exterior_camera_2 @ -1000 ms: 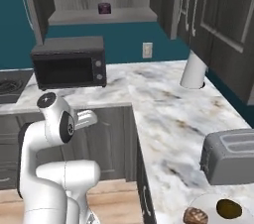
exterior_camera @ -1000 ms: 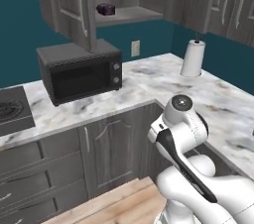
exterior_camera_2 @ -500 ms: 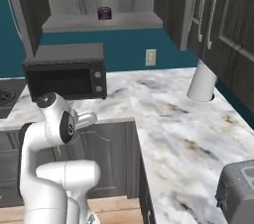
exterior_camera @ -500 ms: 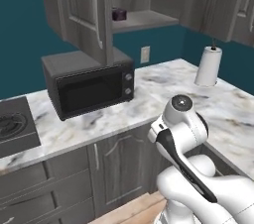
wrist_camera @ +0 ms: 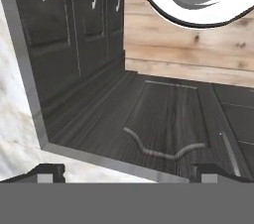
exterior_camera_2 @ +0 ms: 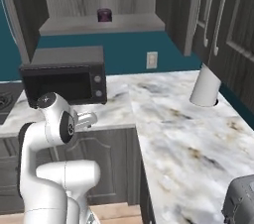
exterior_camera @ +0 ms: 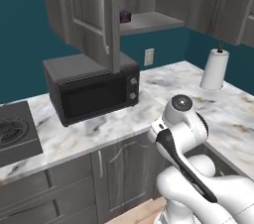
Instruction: Pick the avocado and bread from the counter and place them on the plate. Then pick the jam from the cabinet and place it next to the plate. Lastly close the cabinet door.
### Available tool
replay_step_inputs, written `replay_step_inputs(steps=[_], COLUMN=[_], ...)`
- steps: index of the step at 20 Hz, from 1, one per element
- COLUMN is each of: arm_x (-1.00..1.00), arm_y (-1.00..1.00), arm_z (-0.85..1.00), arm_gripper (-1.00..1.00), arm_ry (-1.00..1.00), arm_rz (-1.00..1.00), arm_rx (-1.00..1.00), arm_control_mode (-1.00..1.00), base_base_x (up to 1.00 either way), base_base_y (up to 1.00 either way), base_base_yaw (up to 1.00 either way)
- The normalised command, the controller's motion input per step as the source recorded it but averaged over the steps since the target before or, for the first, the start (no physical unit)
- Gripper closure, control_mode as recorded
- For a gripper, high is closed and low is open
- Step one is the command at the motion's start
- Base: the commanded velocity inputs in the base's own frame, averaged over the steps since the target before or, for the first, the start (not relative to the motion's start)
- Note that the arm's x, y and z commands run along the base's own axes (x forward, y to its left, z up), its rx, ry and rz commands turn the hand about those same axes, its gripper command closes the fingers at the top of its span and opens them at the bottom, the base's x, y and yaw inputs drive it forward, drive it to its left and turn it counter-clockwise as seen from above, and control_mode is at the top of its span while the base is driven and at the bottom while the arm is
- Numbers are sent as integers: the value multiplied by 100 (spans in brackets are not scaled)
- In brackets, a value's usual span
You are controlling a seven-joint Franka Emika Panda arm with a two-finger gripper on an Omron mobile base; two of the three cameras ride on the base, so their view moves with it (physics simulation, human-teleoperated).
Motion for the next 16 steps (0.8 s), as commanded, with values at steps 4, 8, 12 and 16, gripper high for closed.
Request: replay_step_inputs(steps=[4,8,12,16], arm_x=[0,0,0,0], arm_y=[0,0,0,0], arm_z=[0,0,0,0], arm_gripper=[-100,-100,-100,-100], arm_ry=[0,0,0,0], arm_rz=[0,0,0,0], arm_rx=[0,0,0,0], arm_control_mode=[100,100,100,100], base_base_x=[43,39,37,40], base_base_y=[-2,-4,-8,-14], base_base_yaw=[0,0,0,0])
